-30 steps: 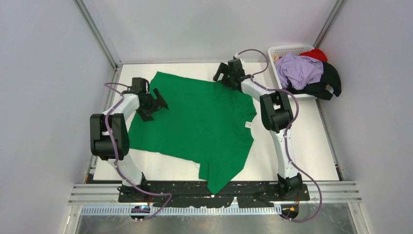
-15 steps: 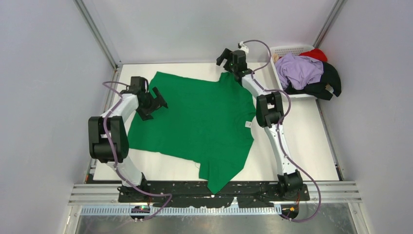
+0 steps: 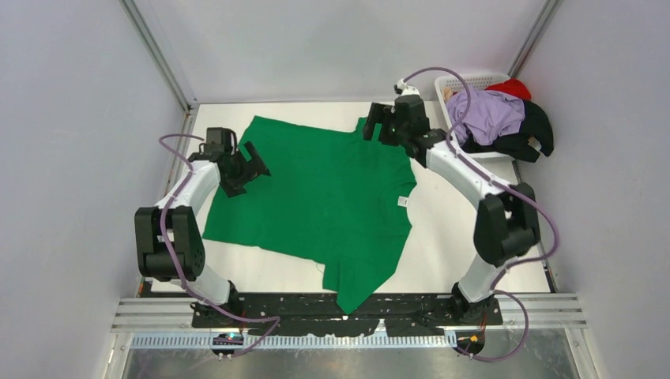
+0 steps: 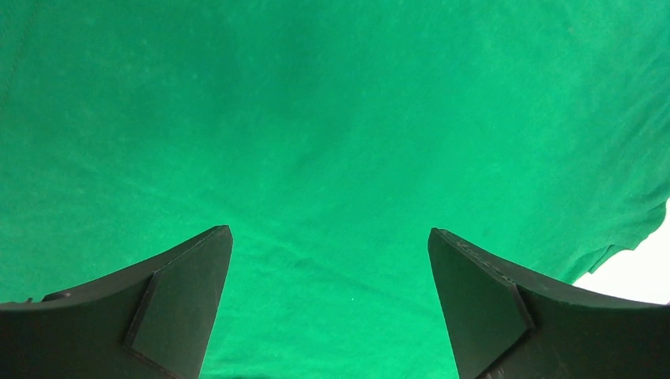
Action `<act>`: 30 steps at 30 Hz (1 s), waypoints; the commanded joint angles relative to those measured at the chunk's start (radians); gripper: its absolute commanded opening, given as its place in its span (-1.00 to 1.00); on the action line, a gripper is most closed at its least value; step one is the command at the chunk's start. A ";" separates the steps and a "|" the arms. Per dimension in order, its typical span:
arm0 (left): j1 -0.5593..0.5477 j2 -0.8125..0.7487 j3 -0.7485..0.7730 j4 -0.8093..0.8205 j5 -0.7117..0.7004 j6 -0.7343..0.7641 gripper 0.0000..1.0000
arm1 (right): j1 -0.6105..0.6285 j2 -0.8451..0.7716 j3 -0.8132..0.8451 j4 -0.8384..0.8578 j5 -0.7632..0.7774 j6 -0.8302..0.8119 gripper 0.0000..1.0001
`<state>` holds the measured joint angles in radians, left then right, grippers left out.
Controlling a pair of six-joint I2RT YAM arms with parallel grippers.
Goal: Fold and stack the t-shirts
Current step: Flatten out the tshirt
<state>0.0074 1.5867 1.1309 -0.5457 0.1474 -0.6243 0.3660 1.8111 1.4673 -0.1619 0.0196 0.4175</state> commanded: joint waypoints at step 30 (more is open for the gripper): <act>-0.137 -0.008 -0.232 0.070 0.076 -0.144 0.99 | -0.201 0.288 0.024 -0.340 -0.174 0.091 0.98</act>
<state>-0.0963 1.6039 0.9257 -0.5091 0.1959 -0.7128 0.2058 2.0056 1.4117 -0.4446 -0.0605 0.5037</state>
